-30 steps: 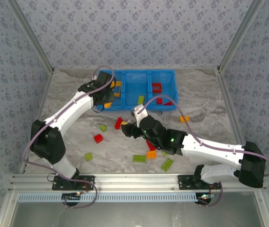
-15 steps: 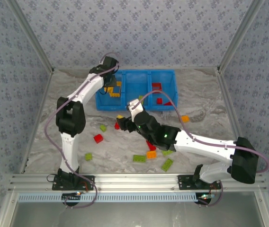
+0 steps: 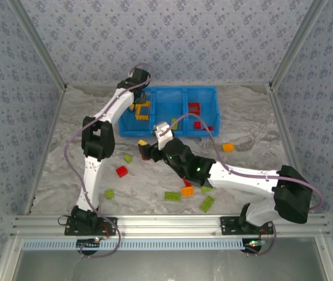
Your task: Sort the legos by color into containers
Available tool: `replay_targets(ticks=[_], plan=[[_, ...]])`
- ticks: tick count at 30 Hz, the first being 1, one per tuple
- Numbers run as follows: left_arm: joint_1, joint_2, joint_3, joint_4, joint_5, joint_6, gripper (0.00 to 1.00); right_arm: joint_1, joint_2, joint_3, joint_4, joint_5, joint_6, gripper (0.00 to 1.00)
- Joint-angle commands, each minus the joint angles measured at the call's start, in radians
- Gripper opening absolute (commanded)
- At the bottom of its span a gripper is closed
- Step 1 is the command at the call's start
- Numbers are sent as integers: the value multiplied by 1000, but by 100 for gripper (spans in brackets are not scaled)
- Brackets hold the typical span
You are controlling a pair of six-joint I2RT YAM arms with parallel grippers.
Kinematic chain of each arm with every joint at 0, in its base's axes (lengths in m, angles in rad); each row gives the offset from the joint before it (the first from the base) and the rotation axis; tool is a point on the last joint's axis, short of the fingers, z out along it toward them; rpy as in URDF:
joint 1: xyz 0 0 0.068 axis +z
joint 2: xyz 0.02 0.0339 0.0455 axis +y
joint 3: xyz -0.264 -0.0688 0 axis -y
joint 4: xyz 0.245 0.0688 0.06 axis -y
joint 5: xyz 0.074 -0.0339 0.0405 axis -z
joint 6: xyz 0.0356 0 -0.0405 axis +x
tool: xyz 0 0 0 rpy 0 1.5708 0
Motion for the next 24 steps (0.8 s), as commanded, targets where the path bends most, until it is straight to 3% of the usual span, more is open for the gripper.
replay_targets(ticks=[1, 9, 20, 24], plan=[[5, 26, 38, -41, -36, 18, 35, 0, 16, 37, 43, -21, 11, 80], [1, -13, 3, -53, 16, -6, 60, 2, 2, 23, 14, -11, 17, 80], [-34, -349, -181, -10, 8, -61, 67, 5, -203, -94, -144, 96, 54, 80], [-76, -547, -333, 30, 39, -89, 68, 9, -319, -120, -373, 192, 185, 79]])
